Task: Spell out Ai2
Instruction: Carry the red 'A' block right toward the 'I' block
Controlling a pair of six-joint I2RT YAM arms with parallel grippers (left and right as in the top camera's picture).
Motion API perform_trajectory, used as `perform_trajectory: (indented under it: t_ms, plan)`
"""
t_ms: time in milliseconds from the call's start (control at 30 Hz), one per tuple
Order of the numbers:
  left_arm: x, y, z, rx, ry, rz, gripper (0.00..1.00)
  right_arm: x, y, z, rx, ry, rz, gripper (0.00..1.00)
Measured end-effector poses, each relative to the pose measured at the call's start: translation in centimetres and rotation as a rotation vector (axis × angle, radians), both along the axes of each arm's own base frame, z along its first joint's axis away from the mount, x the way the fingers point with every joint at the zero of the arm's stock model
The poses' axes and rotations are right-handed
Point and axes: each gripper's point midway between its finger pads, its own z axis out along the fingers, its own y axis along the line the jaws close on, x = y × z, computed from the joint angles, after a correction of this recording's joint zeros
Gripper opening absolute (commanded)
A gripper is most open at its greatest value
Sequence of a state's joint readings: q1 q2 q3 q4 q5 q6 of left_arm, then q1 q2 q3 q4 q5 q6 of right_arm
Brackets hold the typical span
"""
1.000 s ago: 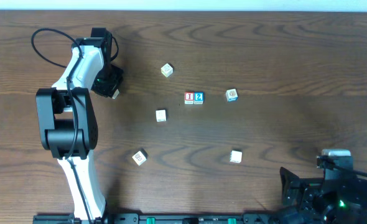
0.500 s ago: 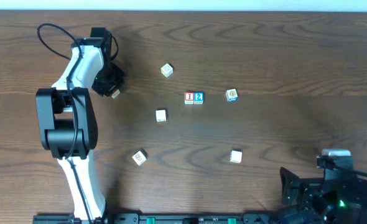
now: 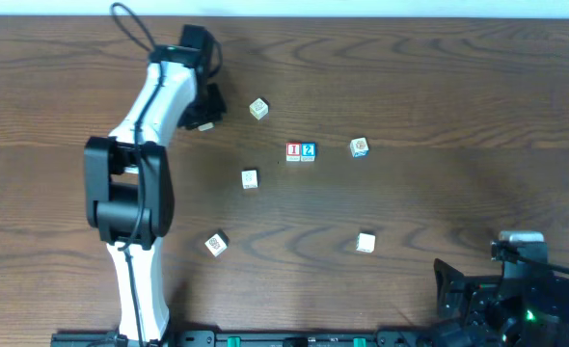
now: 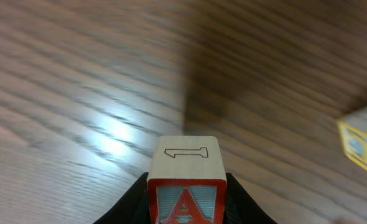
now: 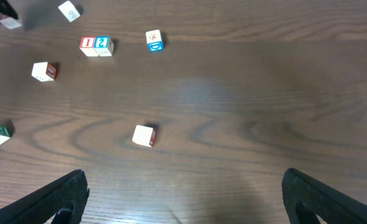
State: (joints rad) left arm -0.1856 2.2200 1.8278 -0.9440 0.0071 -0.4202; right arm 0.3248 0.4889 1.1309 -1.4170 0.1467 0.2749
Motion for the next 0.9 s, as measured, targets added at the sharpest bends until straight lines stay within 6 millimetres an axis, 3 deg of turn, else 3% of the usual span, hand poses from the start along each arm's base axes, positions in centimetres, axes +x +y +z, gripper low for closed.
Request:
perform_trajectory:
  t_ms: [367, 900]
  plan:
    - [-1.2, -6.1, 0.1, 0.029, -0.014, -0.22, 0.06, 0.0, 0.0, 0.0, 0.0, 0.0, 0.0, 0.99]
    - [-2.3, -9.4, 0.1, -0.028, -0.002, -0.279, 0.06, 0.0, 0.0, 0.0, 0.0, 0.0, 0.0, 0.99]
